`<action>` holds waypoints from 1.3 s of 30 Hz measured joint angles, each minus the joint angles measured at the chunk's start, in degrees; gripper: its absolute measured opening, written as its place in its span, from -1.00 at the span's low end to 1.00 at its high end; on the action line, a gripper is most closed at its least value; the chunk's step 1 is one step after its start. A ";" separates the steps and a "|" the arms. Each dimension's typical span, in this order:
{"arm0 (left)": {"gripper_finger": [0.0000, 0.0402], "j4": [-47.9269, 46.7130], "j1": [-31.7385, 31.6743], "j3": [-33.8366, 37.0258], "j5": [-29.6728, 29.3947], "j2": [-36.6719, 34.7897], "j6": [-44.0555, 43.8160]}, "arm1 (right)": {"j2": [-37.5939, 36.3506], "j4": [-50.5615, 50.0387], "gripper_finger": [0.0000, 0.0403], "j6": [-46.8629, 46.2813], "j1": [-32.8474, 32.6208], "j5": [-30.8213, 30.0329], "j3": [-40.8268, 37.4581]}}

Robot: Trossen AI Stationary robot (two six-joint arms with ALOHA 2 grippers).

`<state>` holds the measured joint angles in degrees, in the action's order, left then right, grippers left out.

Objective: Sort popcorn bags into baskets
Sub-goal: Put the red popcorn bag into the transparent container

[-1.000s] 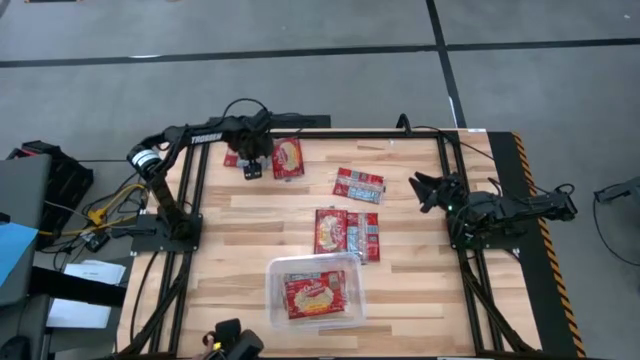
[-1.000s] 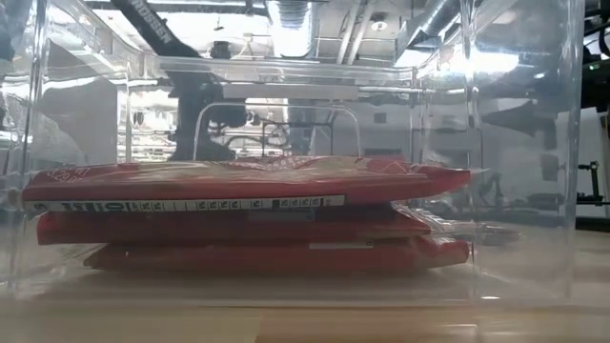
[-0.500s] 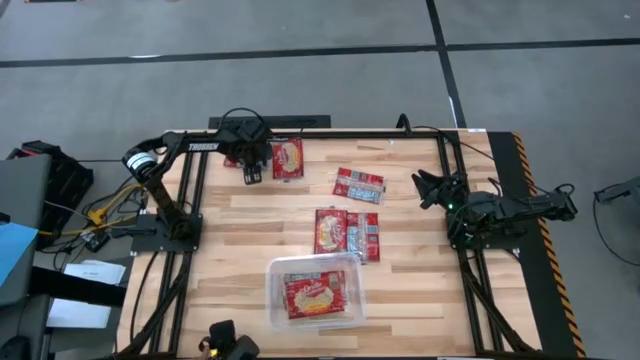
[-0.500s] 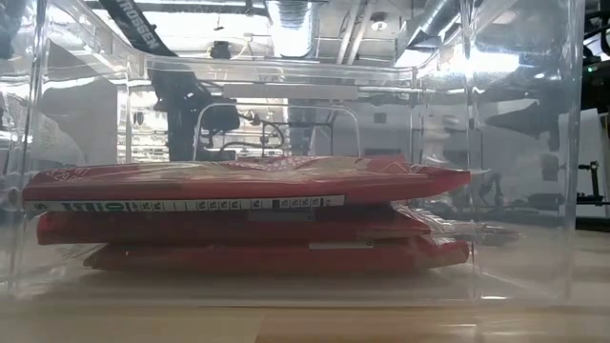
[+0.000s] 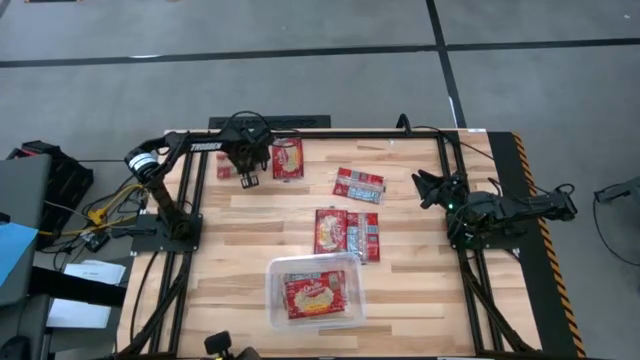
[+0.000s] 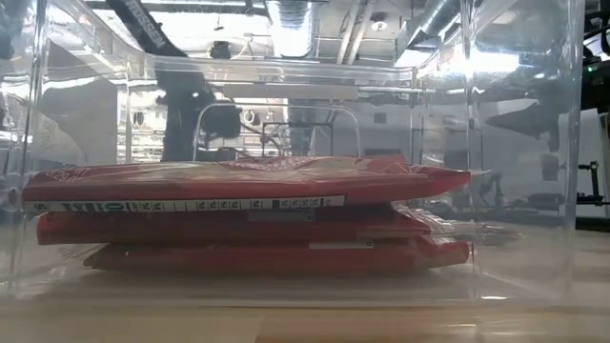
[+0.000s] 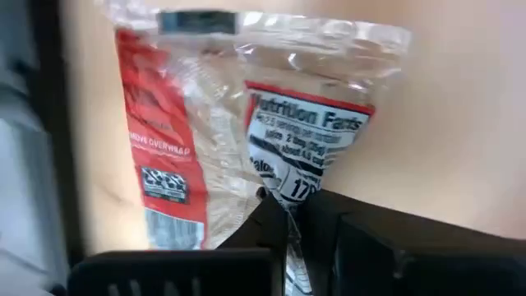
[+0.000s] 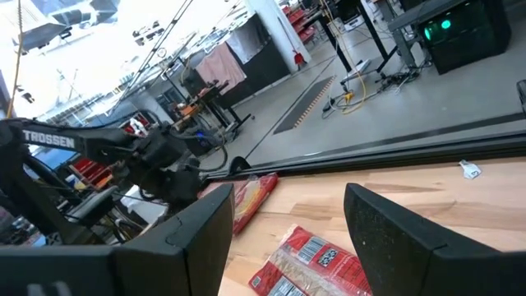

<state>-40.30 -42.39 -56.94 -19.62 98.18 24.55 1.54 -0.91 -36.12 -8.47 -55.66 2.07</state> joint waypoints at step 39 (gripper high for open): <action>-1.00 -10.19 61.82 -42.15 -3.68 -16.06 -61.22 | 0.00 -1.11 0.27 0.59 0.00 0.33 0.00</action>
<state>-50.49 19.43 -99.09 -23.30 82.12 -36.66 1.54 -2.02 -35.53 -8.47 -55.33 2.07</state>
